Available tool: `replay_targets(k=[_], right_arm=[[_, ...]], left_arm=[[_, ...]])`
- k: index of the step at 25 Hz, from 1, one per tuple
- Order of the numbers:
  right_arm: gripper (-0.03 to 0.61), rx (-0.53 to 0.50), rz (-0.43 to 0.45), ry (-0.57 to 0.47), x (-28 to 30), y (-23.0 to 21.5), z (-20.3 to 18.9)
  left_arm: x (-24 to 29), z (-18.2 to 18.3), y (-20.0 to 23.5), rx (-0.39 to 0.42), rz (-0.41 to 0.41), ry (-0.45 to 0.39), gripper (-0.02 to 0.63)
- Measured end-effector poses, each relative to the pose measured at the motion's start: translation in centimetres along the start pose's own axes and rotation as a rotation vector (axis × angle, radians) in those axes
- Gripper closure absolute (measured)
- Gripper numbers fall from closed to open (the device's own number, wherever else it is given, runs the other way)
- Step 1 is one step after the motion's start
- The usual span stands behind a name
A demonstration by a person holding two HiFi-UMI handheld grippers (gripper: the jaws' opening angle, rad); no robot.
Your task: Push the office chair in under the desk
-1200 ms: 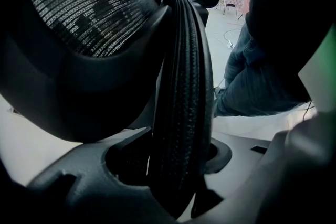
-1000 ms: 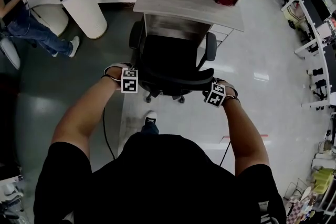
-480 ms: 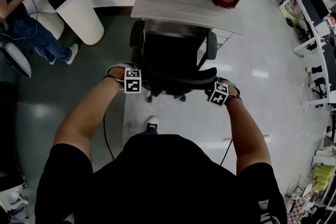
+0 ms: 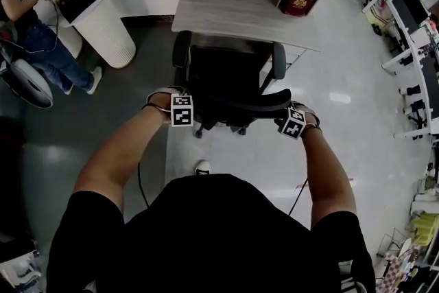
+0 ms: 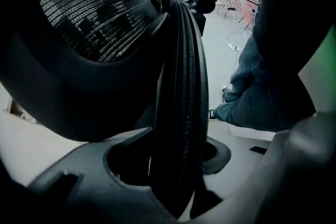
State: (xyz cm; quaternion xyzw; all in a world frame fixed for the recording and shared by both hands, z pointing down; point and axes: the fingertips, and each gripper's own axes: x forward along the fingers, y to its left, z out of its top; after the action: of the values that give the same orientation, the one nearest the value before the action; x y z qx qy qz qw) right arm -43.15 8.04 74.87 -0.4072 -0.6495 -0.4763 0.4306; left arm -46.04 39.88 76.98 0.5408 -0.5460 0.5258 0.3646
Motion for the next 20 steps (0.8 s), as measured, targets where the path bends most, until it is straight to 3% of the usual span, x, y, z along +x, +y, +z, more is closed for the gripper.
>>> replay_targets(k=[20], right_arm=[[0.336, -0.006, -0.015, 0.044, 0.32, -0.81, -0.71]], left_arm=[[0.20, 0.34, 0.14, -0.009, 0.009, 0.001, 0.423]])
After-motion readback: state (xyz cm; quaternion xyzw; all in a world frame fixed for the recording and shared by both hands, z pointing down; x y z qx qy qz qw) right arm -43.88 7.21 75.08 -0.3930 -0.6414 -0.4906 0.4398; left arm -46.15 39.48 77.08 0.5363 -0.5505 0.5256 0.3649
